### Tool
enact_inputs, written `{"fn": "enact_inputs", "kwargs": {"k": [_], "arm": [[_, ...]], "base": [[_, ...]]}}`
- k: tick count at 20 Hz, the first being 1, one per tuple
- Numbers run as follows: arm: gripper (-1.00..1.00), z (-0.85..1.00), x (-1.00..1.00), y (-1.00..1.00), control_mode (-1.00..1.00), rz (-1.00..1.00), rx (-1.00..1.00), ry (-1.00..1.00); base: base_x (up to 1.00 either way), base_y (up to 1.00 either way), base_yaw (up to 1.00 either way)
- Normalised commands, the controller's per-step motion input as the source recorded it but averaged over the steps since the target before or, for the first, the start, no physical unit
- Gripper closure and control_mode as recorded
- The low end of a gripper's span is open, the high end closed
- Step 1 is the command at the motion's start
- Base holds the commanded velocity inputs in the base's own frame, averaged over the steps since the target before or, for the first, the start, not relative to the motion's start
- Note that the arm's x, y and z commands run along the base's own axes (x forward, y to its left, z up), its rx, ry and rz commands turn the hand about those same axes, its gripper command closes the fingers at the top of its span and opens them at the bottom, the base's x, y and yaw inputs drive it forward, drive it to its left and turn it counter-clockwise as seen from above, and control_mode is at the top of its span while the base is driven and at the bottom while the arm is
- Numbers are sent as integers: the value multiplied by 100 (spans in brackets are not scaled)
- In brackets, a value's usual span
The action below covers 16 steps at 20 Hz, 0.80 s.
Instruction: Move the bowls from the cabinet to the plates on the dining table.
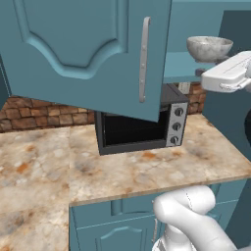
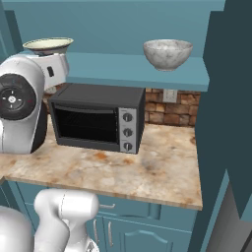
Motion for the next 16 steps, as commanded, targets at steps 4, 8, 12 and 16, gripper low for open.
{"fn": "enact_inputs", "kwargs": {"k": [4, 8, 12, 16], "arm": [[-100, 0, 16, -20, -100, 12, 6, -2], [-100, 0, 9, -8, -100, 20, 2, -10], [-100, -2, 14, -7, -100, 19, 1, -9], [-100, -4, 24, -4, -100, 13, 0, -3]], "base": [[0, 0, 0], [0, 0, 0], [0, 0, 0], [0, 0, 0]]}}
